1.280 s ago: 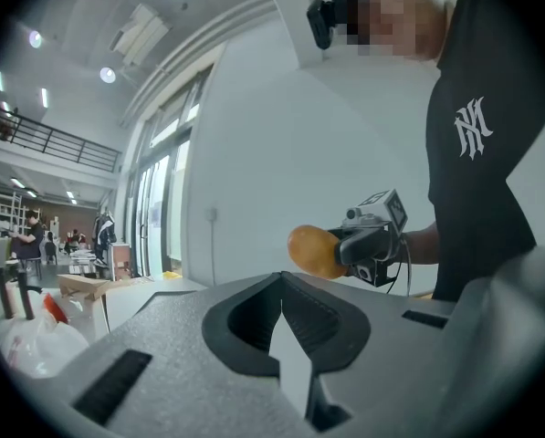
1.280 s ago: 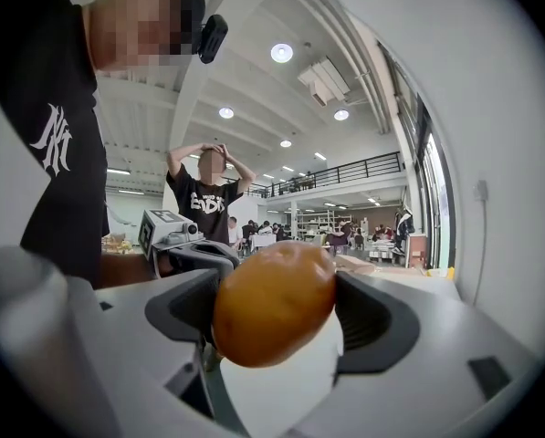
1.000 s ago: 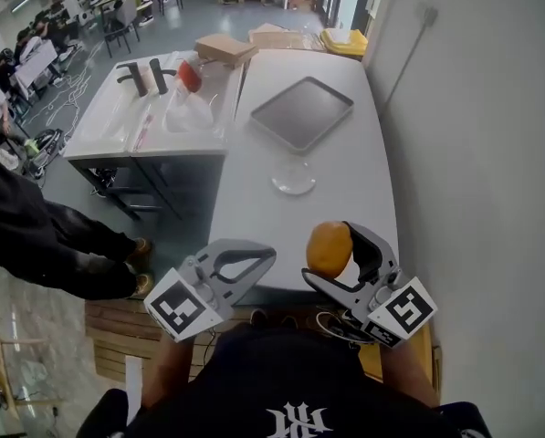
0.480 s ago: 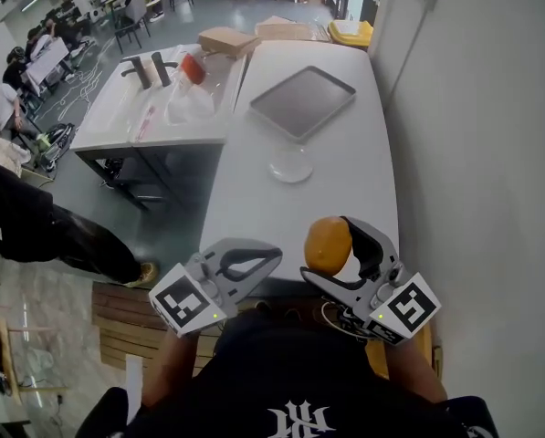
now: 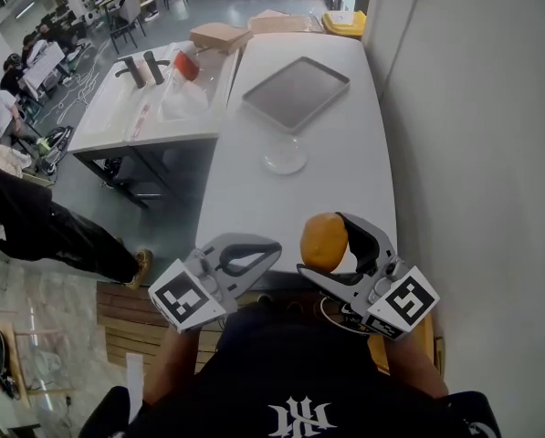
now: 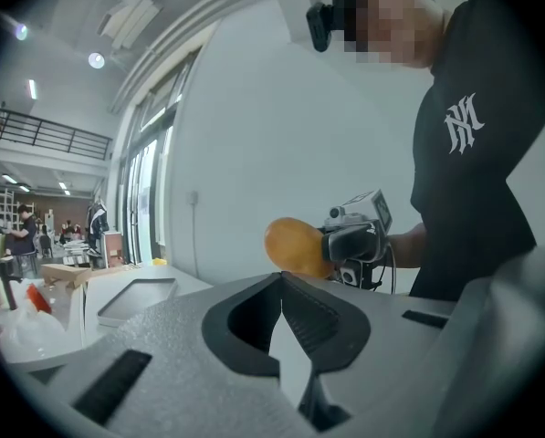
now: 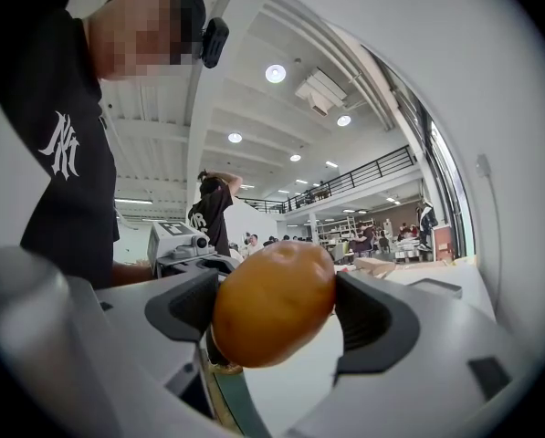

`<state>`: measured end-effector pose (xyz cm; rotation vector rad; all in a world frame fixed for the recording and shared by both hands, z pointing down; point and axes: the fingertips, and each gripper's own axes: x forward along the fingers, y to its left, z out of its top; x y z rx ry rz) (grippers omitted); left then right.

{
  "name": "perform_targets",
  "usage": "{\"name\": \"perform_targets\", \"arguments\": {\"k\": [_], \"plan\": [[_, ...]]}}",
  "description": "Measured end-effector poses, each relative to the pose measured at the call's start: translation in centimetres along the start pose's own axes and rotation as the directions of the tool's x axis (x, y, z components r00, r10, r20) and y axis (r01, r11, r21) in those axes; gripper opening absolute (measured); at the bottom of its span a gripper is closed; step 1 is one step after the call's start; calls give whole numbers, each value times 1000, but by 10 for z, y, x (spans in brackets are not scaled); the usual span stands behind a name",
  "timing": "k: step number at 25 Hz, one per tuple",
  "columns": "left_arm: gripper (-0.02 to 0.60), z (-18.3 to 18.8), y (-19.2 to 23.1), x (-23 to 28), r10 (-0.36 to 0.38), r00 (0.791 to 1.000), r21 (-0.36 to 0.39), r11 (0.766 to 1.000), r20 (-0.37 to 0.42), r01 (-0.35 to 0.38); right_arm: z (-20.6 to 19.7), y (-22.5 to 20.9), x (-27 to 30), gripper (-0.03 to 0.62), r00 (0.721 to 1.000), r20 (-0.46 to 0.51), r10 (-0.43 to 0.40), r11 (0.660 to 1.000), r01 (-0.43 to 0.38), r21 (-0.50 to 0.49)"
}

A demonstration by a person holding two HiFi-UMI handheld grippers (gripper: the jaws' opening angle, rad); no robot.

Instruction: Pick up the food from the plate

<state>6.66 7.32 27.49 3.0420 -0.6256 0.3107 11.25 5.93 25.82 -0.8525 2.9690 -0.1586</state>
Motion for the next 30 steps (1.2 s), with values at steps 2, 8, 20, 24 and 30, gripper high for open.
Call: {"name": "perform_targets", "arguments": {"k": [2, 8, 20, 24, 30], "plan": [[3, -3, 0, 0, 0, 1000, -4, 1000, 2, 0, -3, -1, 0, 391, 1000, -1, -4, 1000, 4, 11], [3, -3, -1, 0, 10, 1000, -6, 1000, -3, -10, -6, -2, 2, 391, 1000, -18, 4, 1000, -4, 7], [3, -3, 2, -2, 27, 1000, -17, 999, -11, -27, -11, 0, 9, 391, 999, -37, 30, 999, -29, 29], [3, -7, 1, -1, 22, 1000, -14, 1000, -18, -22, -14, 0, 9, 391, 999, -34, 28, 999, -27, 24], [3, -5, -1, 2, 19, 1000, -18, 1000, -25, -20, -14, -1, 6, 391, 999, -44, 27, 999, -25, 38]]}}
